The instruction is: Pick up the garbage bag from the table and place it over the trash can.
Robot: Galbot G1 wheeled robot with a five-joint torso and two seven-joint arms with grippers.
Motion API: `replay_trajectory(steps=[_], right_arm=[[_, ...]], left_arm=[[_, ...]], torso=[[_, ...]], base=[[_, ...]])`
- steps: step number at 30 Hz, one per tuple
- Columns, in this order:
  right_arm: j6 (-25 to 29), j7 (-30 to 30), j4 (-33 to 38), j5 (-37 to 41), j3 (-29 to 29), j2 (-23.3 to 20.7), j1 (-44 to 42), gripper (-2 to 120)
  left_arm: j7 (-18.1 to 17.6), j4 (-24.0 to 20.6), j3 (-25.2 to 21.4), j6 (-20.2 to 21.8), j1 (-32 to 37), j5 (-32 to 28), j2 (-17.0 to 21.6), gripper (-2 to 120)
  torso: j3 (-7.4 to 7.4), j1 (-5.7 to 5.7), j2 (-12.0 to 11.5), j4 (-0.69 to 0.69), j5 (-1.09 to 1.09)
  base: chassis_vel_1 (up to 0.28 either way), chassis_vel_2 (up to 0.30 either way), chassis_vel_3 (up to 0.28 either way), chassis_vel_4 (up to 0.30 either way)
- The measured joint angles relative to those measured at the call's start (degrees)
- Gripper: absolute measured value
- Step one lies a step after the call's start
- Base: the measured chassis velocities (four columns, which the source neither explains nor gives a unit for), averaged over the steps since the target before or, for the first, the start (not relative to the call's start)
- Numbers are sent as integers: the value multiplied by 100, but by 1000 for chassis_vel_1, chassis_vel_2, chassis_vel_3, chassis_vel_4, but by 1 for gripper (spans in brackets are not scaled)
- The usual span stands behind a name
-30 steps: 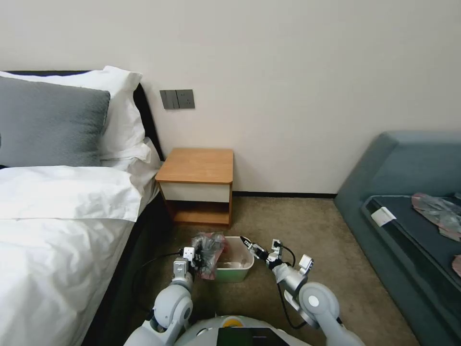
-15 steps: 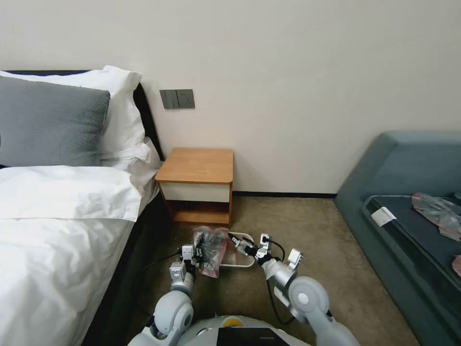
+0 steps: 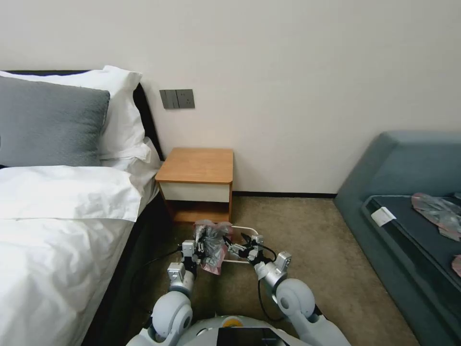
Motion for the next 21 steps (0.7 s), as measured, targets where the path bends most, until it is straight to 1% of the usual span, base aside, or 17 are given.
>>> replay_trajectory(steps=[6, 8, 9, 10, 11, 12, 13, 14, 15, 16, 17, 18, 20, 21], right_arm=[[19, 0, -41, -15, -72, 72, 64, 100], [19, 1, -64, -15, -100, 85, 91, 93], [20, 1, -87, -15, -109, 90, 108, 87], [20, 1, -87, -15, -109, 90, 108, 87], [23, 0, -105, -15, -109, 90, 119, 84], [32, -3, -124, -14, -109, 90, 129, 77], [32, -3, -124, -14, -109, 90, 129, 77], [35, -12, -128, -12, -107, 90, 131, 70], [37, -27, -129, -10, -105, 89, 131, 68], [51, -73, -134, -13, -100, 84, 130, 62], [68, -104, -140, -25, -96, 82, 127, 59], [68, -104, -140, -25, -96, 82, 127, 59], [98, -155, -151, -49, -83, 80, 120, 47], [106, -163, -156, -50, -76, 80, 120, 44]], left_arm=[[141, 1, -33, -220, 65, 160, 2, 5], [206, 4, -40, -286, 74, 225, -4, 5], [239, 4, -41, -323, 80, 247, -14, 5], [239, 4, -41, -323, 80, 247, -14, 5], [257, 4, -41, -344, 86, 259, -20, 5], [273, 3, -42, -366, 98, 270, -24, 5], [273, 3, -42, -366, 98, 270, -24, 5], [279, -4, -42, -373, 109, 273, -25, 5], [282, -11, -43, -374, 116, 275, -25, 5], [283, -19, -45, -375, 120, 281, -24, 5], [284, -22, -48, -377, 122, 286, -23, 5], [284, -22, -48, -377, 122, 286, -23, 5], [286, -25, -54, -379, 125, 289, -23, 5], [286, -29, -55, -380, 125, 289, -24, 5]], torso=[[0, 0, 0, 1, 0], [0, 0, 0, 1, 0], [0, 0, 0, 1, 0], [0, 0, 0, 1, 0], [0, 0, 0, 1, 0], [0, 0, 0, 1, 0], [0, 0, 0, 1, 0], [0, 0, 0, 1, 0], [0, 0, 0, 1, 0], [0, 0, 0, 1, 0], [0, 0, 0, 1, 0], [0, 0, 0, 1, 0], [0, 0, 0, 1, 0], [0, 0, 0, 1, 0]], base=[[0, 0, 0, 0], [0, 0, 0, 0], [0, 0, 0, 0], [0, 0, 0, 0], [0, 0, 0, 0], [0, 0, 0, 0], [0, 0, 0, 0], [0, 0, 0, 0], [0, 0, 0, 0], [0, 0, 0, 0], [0, 0, 0, 0], [0, 0, 0, 0], [0, 0, 0, 0], [0, 0, 0, 0]])
